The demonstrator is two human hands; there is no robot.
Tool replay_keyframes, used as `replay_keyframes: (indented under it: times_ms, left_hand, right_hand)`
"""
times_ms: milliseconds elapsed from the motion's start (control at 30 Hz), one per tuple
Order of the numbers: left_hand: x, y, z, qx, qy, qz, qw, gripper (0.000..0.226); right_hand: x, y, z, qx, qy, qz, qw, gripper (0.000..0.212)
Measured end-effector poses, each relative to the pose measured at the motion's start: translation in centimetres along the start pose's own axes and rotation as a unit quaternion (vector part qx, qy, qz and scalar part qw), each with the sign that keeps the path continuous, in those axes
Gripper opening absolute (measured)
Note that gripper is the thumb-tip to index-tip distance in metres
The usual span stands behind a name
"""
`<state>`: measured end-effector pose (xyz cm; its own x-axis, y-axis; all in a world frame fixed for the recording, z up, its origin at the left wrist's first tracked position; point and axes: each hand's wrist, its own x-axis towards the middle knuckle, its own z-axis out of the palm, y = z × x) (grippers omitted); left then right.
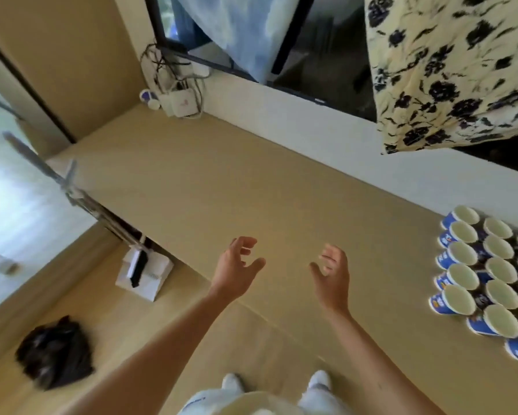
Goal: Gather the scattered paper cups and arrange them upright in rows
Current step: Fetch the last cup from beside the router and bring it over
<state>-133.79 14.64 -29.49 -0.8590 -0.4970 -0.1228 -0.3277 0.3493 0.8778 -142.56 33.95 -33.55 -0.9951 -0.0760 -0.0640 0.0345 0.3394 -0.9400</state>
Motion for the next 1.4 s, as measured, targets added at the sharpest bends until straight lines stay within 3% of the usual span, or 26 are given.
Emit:
replay_keyframes:
  times_ms: [333, 700, 867, 1033, 1233, 1400]
  left_hand:
    - [4.0, -5.8, -11.0, -0.008, 0.093, -0.053, 0.994, 0.037]
    - [16.4, -7.4, -16.2, 0.012, 0.105, -0.084, 0.991, 0.038]
    - [24.4, -7.8, -20.4, 0.017, 0.11, -0.073, 0.991, 0.036]
    - [33.5, -9.7, -24.4, -0.057, 0.118, -0.096, 0.987, 0.031]
    - [44.4, -14.2, -30.9, -0.117, 0.121, -0.171, 0.971, 0.028]
    - [53.3, -17.3, -35.9, -0.105, 0.137, -0.206, 0.963, 0.035]
  right_hand:
    - [0.5, -6.6, 14.3, 0.004, -0.128, 0.0, 0.992, 0.05]
    - [10.1, -11.5, 26.9, -0.013, -0.204, -0.002, 0.979, 0.051]
    - [14.6, -14.8, 31.5, -0.03, -0.21, -0.004, 0.977, 0.053]
    - [18.4, -17.8, 38.0, -0.053, -0.198, -0.019, 0.979, 0.054]
    - [21.6, -20.6, 47.5, -0.086, -0.186, 0.017, 0.979, 0.052]
    - [23.5, -23.0, 54.7, -0.092, -0.203, 0.026, 0.974, 0.054]
